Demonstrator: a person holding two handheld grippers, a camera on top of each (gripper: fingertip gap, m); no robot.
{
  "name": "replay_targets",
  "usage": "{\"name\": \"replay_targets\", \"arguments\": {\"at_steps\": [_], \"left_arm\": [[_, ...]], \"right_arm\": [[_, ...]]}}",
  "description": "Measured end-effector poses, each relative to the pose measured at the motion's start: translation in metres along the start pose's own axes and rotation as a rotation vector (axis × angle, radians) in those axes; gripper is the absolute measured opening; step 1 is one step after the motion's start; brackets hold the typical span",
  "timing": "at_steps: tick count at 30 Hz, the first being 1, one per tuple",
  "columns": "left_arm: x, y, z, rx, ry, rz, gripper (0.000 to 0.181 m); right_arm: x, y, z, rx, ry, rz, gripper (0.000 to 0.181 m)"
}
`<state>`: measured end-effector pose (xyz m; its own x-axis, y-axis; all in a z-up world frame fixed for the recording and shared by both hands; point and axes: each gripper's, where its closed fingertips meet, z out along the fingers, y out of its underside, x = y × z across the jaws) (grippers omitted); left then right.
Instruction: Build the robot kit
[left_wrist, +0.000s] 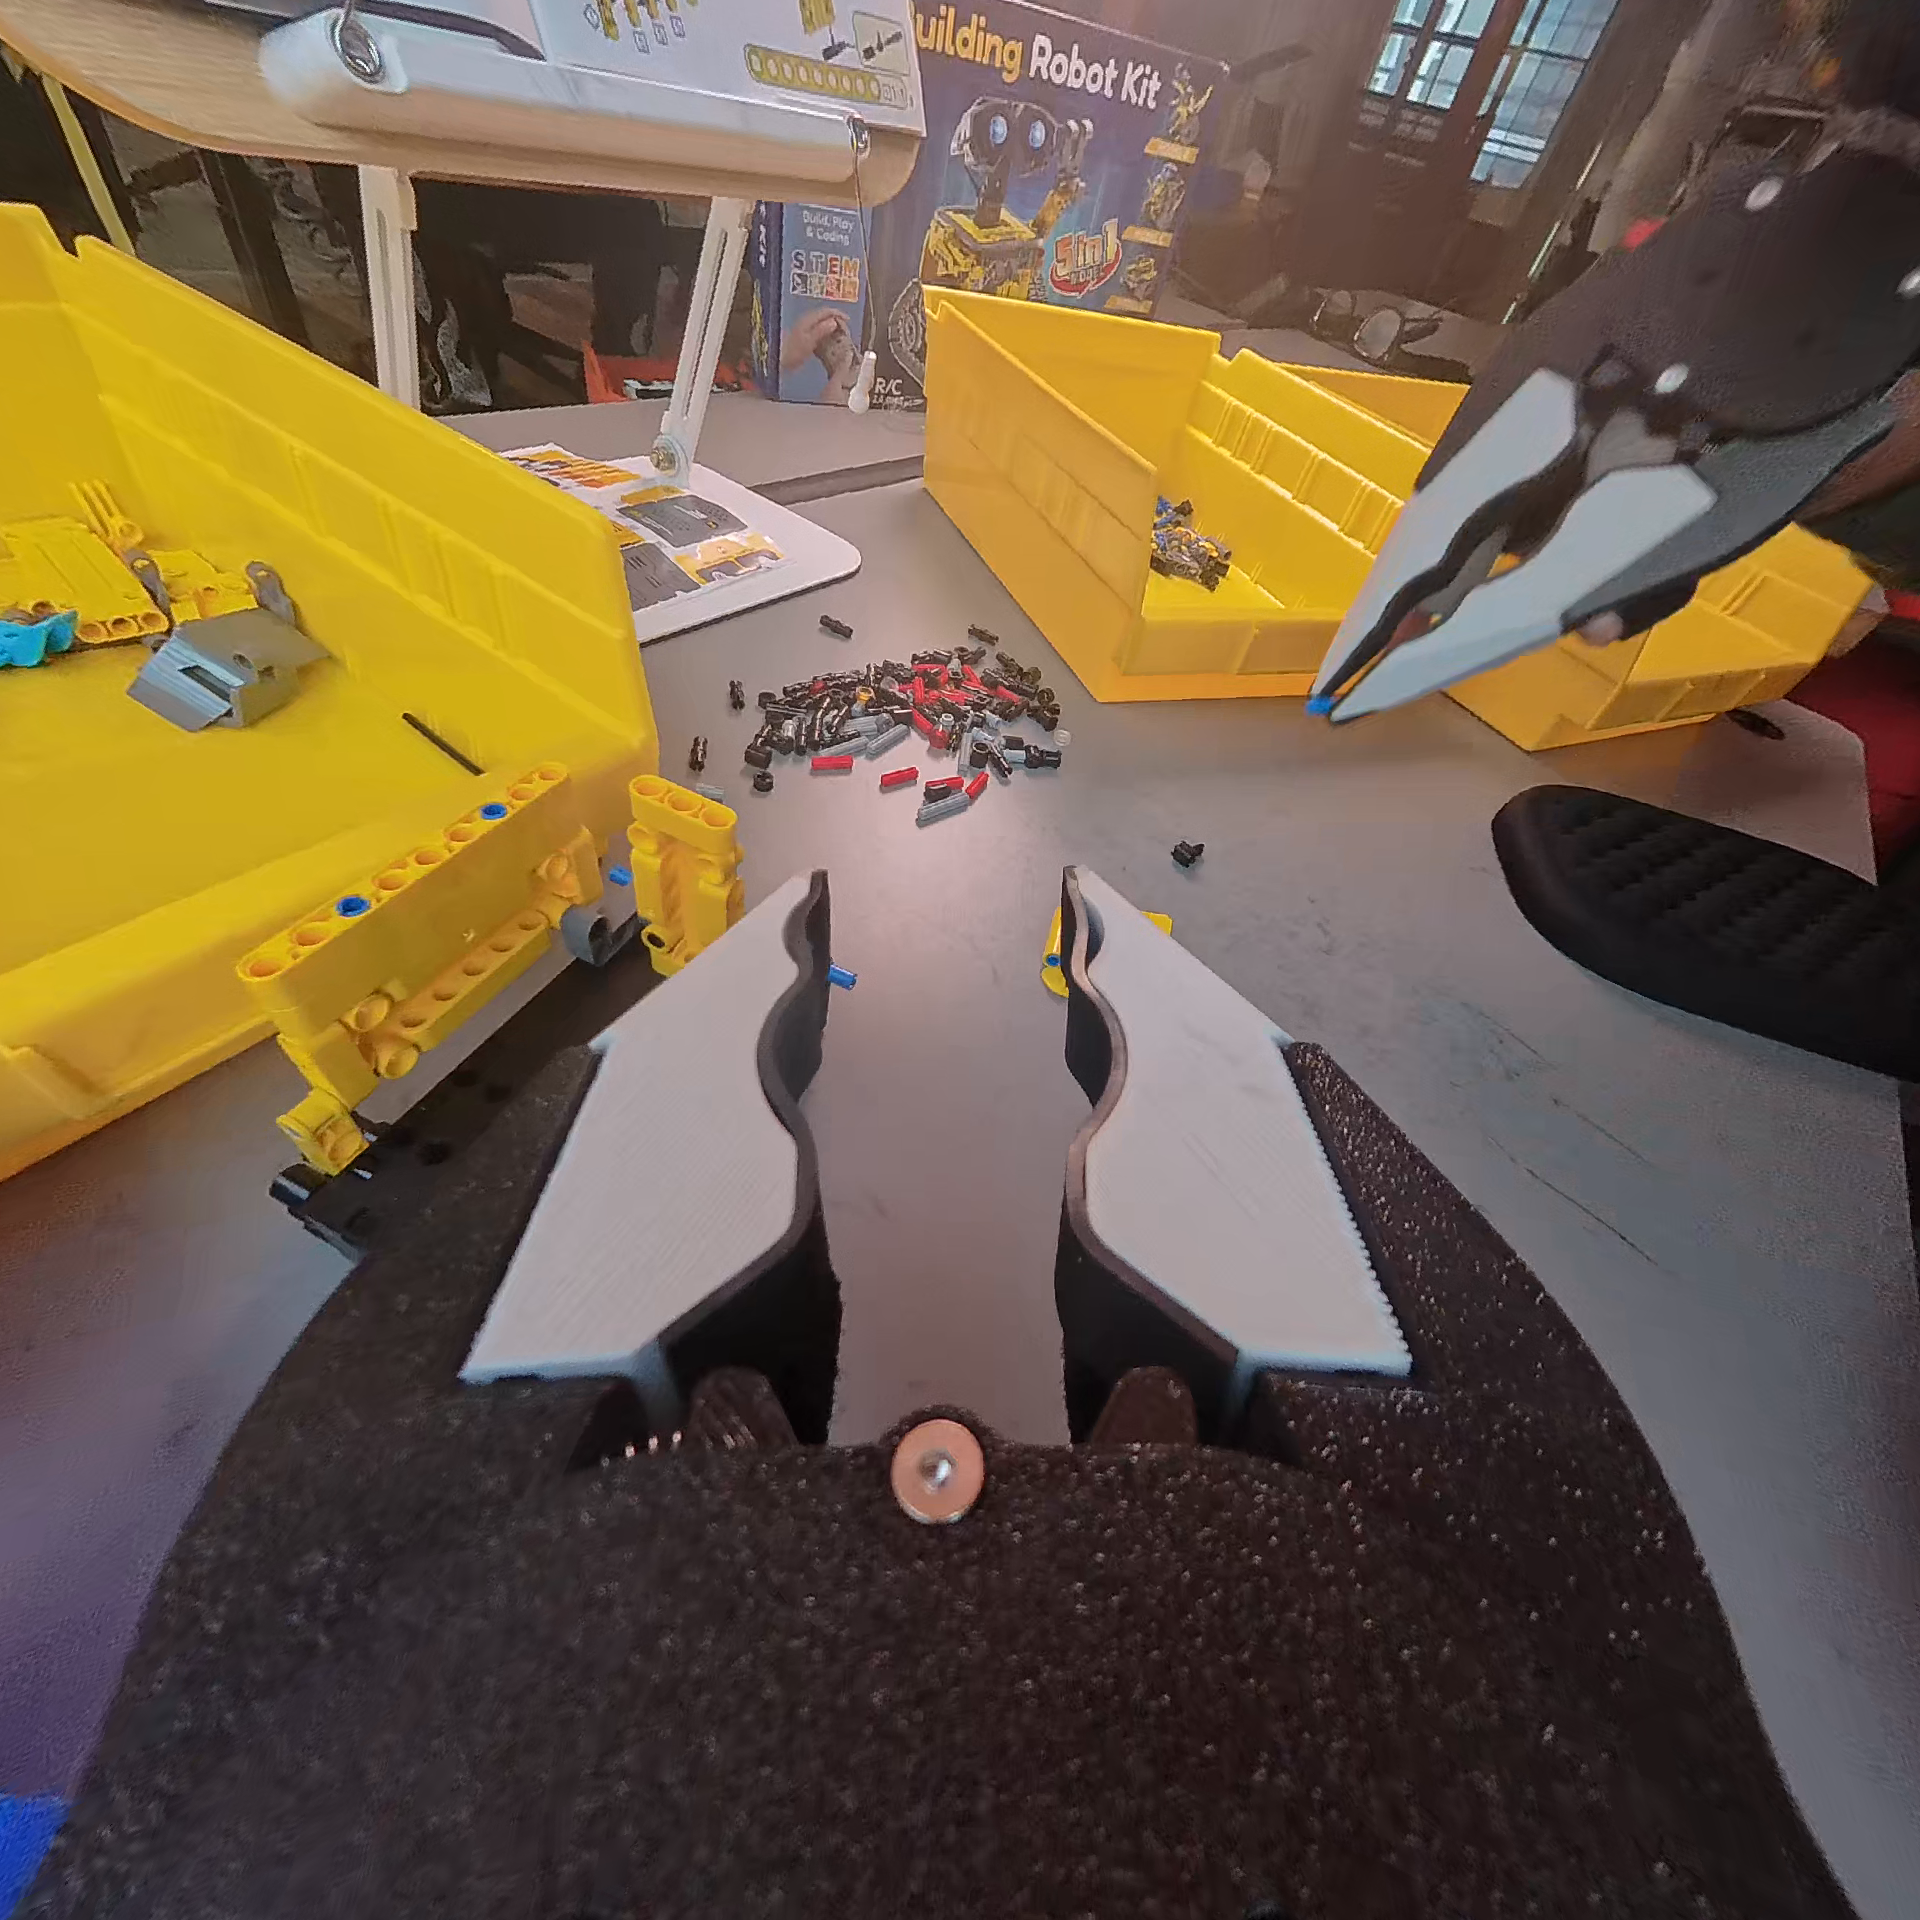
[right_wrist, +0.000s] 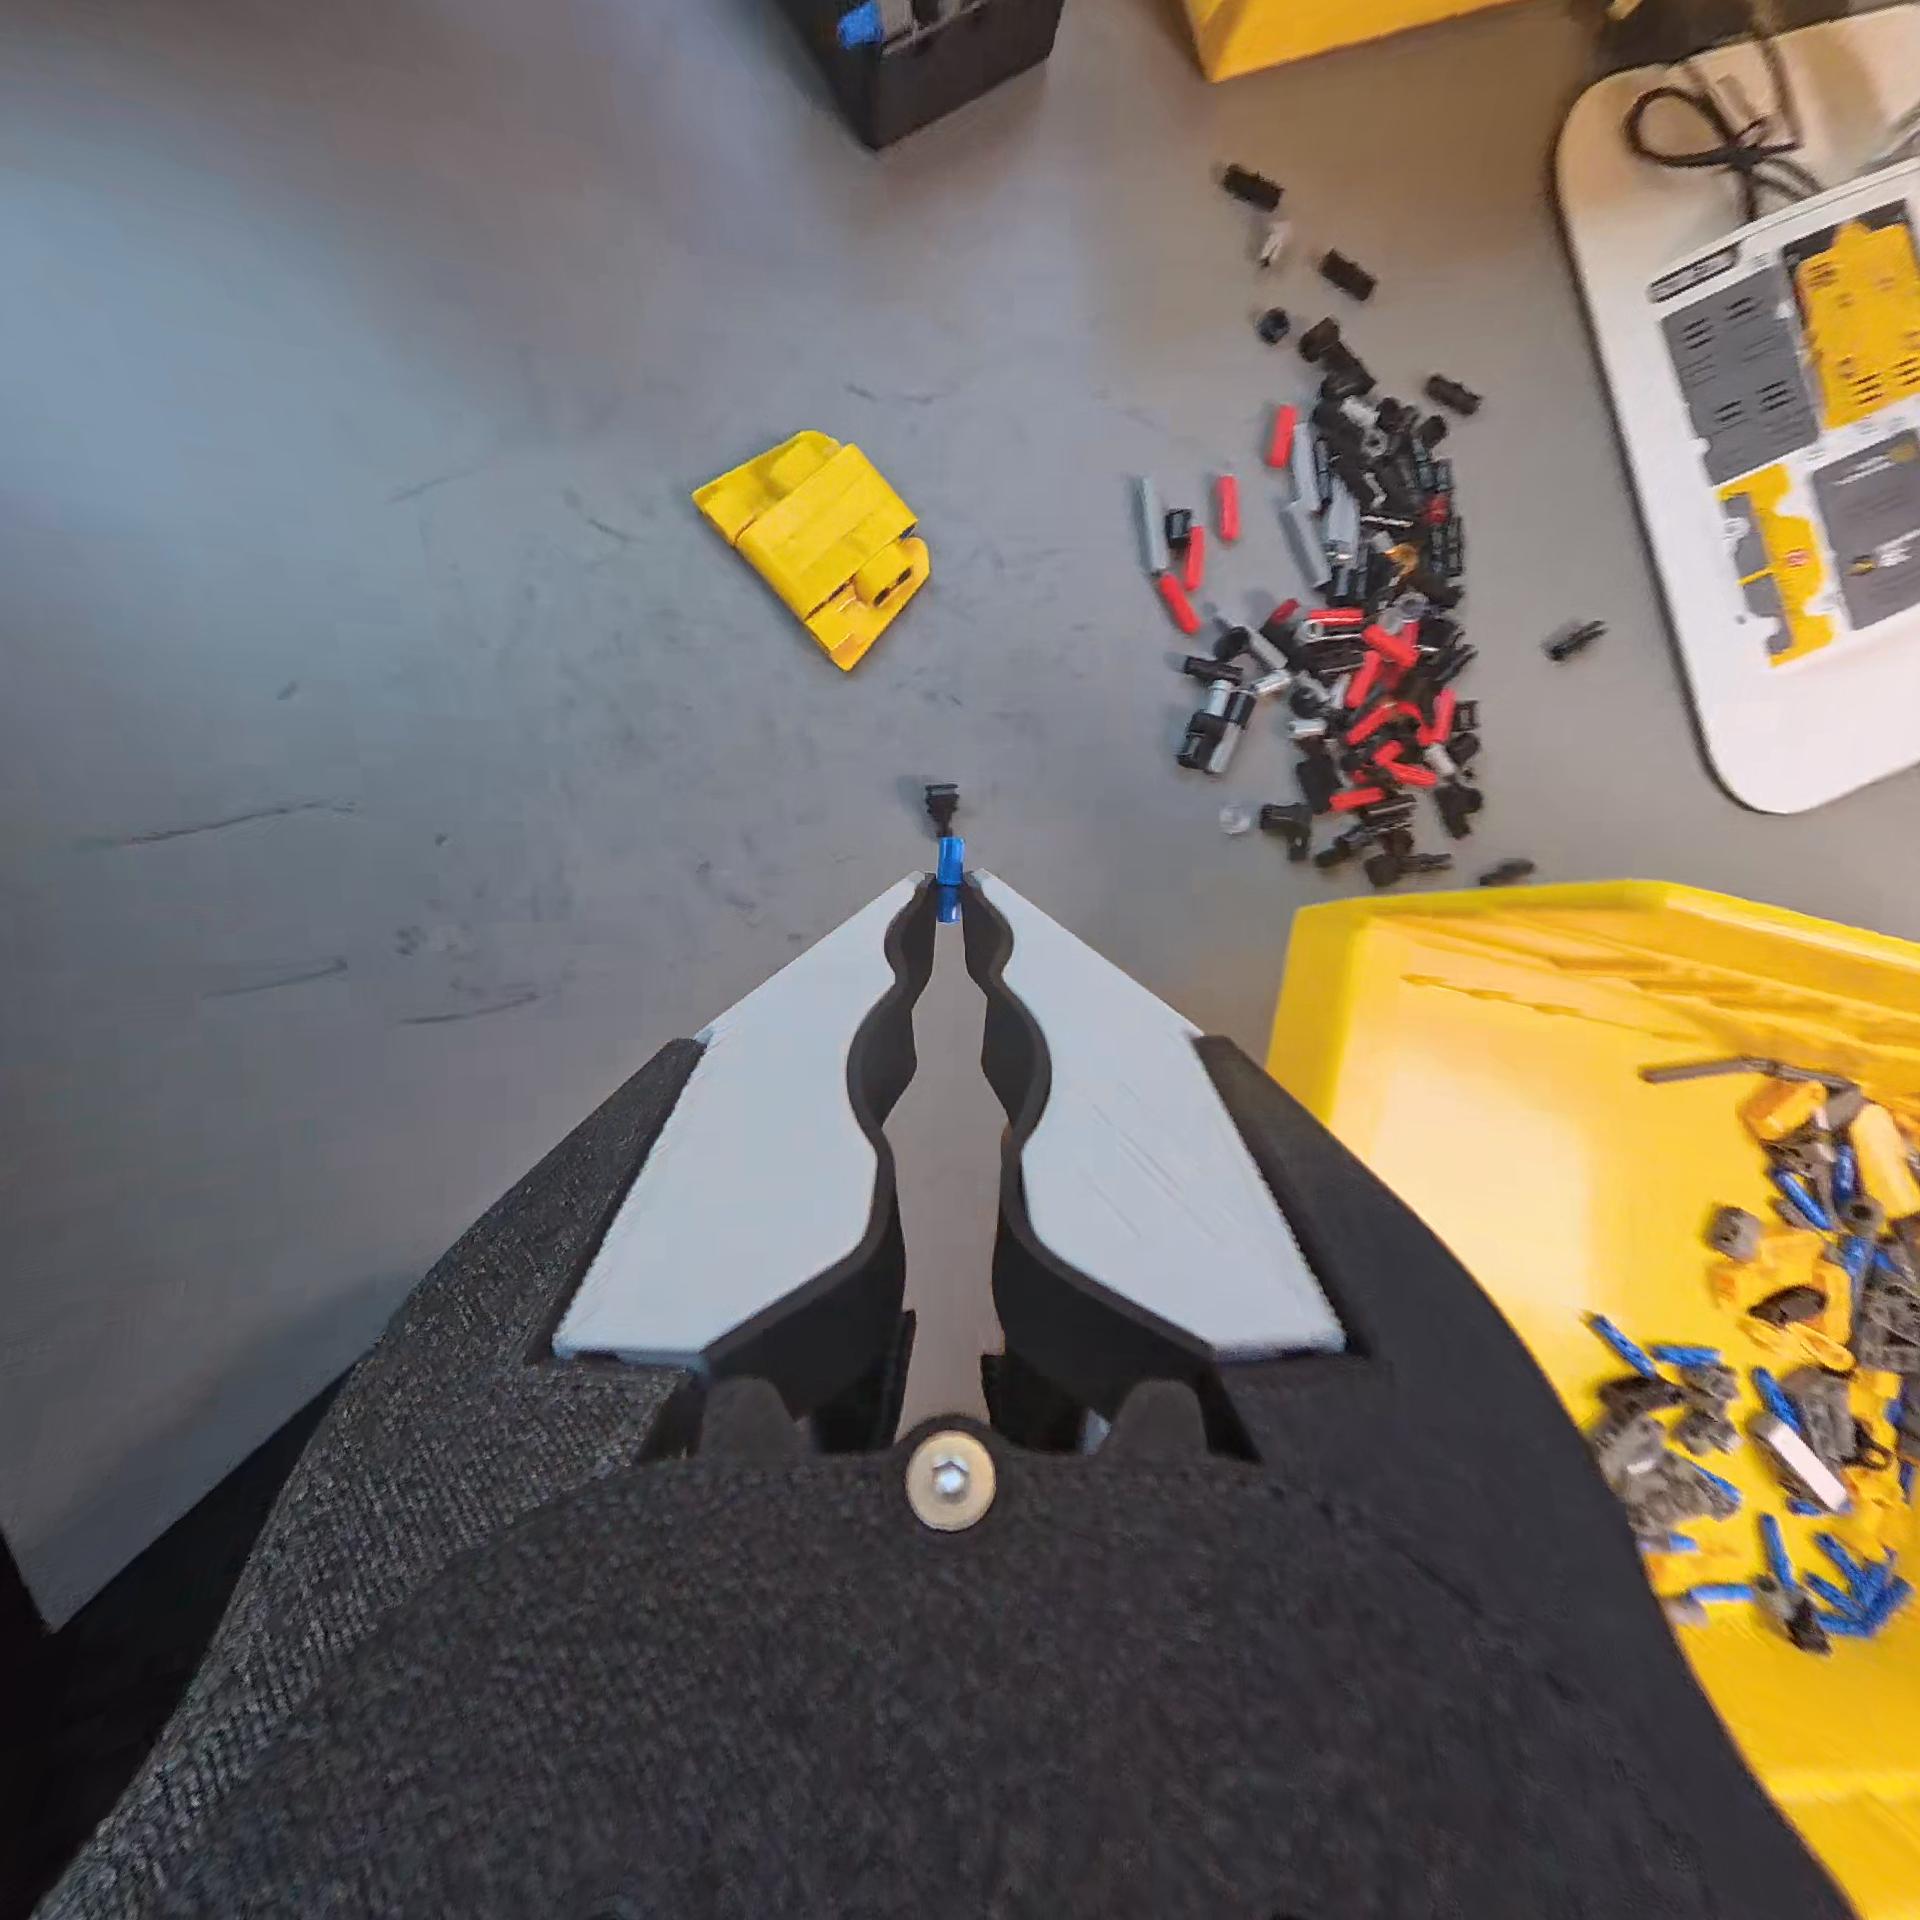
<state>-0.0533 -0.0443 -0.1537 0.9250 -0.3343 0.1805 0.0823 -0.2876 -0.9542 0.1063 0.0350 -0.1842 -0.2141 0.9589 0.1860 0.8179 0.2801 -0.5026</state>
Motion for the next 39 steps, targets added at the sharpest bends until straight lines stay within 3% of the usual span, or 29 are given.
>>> {"name": "replay_targets", "arguments": {"at_steps": [3, 7, 21, 26, 32, 39], "left_arm": [[0.001, 0.0, 0.0, -0.002, 0.007, -0.001, 0.043], [0.002, 0.001, 0.001, -0.005, 0.016, -0.007, 0.043], [0.0, 0.0, 0.001, 0.005, 0.018, -0.013, 0.044], [-0.002, 0.0, 0.0, 0.011, 0.006, -0.008, 0.045], [-0.002, 0.002, 0.001, 0.001, -0.001, -0.005, 0.045], [-0.003, 0.004, 0.003, -0.004, 0.0, -0.012, 0.045]], "right_arm": [[-0.012, 0.01, 0.032, -0.046, -0.016, -0.009, 0.004], [-0.017, 0.021, 0.051, -0.069, -0.036, -0.003, 0.005], [-0.016, 0.021, 0.051, -0.017, -0.069, 0.059, 0.008], [-0.013, 0.02, 0.05, 0.004, -0.043, 0.054, 0.016], [-0.004, 0.003, 0.027, 0.126, 0.0, 0.086, 0.017], [0.021, -0.02, -0.035, 0.355, 0.139, 0.146, 0.019]]}}
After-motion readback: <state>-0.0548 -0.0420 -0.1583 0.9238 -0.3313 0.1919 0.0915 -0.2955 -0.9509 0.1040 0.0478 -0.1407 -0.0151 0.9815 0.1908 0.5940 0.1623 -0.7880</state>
